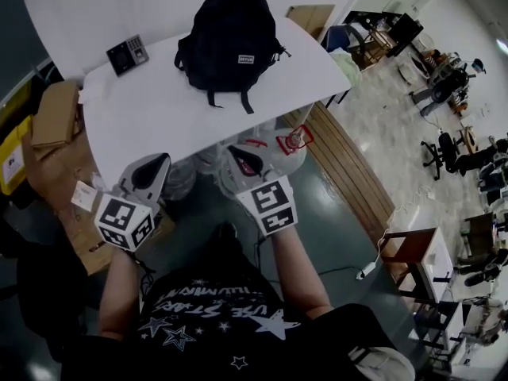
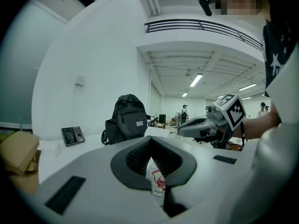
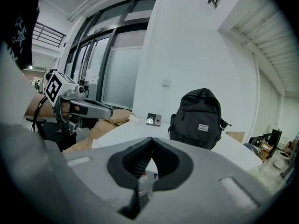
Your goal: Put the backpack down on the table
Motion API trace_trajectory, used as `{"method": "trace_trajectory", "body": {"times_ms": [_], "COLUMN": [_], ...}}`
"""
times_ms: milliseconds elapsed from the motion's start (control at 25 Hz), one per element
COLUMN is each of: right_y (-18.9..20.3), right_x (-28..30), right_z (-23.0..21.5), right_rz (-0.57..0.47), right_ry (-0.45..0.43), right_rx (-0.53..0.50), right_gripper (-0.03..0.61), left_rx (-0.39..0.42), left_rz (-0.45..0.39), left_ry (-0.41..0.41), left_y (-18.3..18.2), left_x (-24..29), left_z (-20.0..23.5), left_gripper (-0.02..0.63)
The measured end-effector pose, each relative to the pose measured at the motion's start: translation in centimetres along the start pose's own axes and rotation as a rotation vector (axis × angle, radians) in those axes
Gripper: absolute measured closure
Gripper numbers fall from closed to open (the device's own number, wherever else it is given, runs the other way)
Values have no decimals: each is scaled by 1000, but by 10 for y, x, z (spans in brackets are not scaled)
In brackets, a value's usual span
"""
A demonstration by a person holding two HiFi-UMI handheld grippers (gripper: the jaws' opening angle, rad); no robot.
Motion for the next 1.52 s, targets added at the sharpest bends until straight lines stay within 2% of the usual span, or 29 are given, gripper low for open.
{"method": "trace_trajectory", "body": {"times_ms": [200, 400, 760, 1520], "right_y": [-2, -1, -7, 12], "right_x": [-10, -25, -58, -101], "right_z": [52, 89, 120, 173], "right_rz": [1, 2, -25, 22], "right_ry": [-9, 22, 121, 140], "right_rx": [12, 30, 38, 41], "right_gripper": [580, 580, 580, 580], "left_rx": [6, 9, 46, 84], "left_rz": [14, 19, -1, -4], "left_ry": [31, 45, 90, 129], "left_y": [11, 18, 17, 29], "left_x": [-41, -76, -110, -155], "left_z": [-2, -4, -19, -56], "left_gripper": [606, 606, 606, 606]}}
Point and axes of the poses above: the fingertips, and each gripper's own axes: x forward along the fingers, z to its left, y out of its underside, the point moved 1 cm from there along -x, backward along the fingers, and after that the axes turned 2 degrees about -y, right-handed, at the moved point
